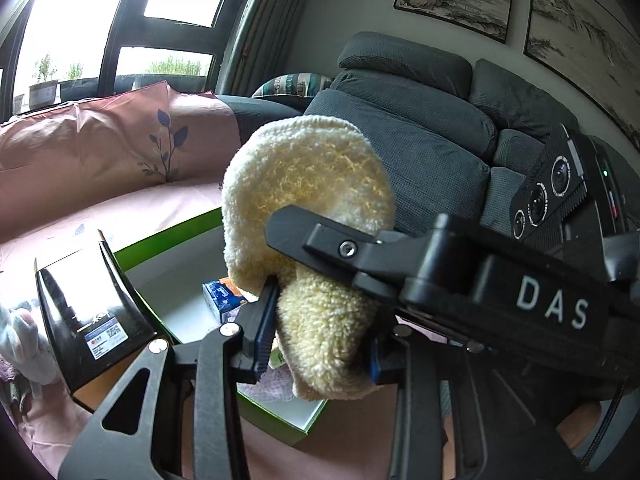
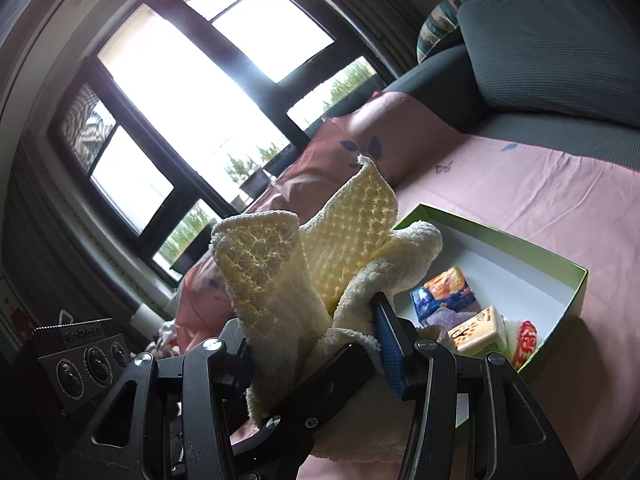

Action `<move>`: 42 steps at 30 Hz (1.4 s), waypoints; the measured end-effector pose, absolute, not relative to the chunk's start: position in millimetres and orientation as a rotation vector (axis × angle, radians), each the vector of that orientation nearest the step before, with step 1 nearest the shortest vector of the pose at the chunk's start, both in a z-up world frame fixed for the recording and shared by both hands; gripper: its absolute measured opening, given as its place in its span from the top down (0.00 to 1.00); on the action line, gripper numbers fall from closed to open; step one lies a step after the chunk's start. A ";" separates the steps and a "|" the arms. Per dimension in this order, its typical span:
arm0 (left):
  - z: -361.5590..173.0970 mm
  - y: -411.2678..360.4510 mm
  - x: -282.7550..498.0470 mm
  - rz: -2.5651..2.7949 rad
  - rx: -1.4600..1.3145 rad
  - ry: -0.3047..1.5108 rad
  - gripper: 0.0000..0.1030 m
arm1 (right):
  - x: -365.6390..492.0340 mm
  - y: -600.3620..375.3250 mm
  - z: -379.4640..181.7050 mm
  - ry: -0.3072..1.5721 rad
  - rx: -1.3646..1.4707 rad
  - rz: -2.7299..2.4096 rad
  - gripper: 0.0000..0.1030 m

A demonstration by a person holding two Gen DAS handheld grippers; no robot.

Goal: Organize soft objects
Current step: 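Carry the cream knitted towel with the right gripper over the green box, then open the right gripper to drop the towel into the box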

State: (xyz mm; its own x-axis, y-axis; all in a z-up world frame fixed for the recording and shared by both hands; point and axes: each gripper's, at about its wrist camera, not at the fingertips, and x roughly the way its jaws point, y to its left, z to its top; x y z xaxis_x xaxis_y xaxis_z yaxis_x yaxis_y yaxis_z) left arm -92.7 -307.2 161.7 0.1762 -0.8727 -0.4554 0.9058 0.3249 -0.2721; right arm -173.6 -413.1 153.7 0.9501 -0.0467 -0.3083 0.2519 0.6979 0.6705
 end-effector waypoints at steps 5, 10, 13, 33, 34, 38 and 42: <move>159.0 -320.4 -88.0 -1.266 0.086 0.604 0.68 | -172.8 -426.6 147.4 0.250 0.829 -0.203 0.47; 159.1 -330.5 -83.0 -1.270 0.104 0.619 0.68 | -171.7 -434.9 143.6 0.225 0.879 -0.213 0.47; 156.6 -336.1 -77.5 -1.255 0.106 0.642 0.67 | -168.8 -437.9 141.9 0.222 0.895 -0.256 0.47; 174.3 -275.1 -59.9 -1.144 -0.023 0.665 0.16 | -181.9 -437.7 148.9 0.261 0.848 -0.478 0.37; 177.3 -265.8 -58.9 -1.123 -0.029 0.655 0.14 | -180.1 -435.0 150.8 0.267 0.838 -0.483 0.34; 185.1 -222.9 -54.7 -0.972 -0.010 0.616 0.14 | -173.0 -425.3 154.7 0.291 0.791 -0.467 0.23; 183.1 -170.4 -40.8 -0.742 -0.023 0.640 0.13 | -164.9 -416.9 156.0 0.318 0.757 -0.465 0.17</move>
State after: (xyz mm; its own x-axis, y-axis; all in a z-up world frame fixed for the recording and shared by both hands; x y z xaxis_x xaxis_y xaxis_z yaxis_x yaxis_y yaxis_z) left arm -40.8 -170.4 183.1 0.5571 -0.6354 -0.5348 0.6218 0.7459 -0.2385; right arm -164.9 -416.9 156.0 0.8527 -0.2876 -0.4361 0.5109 0.6334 0.5812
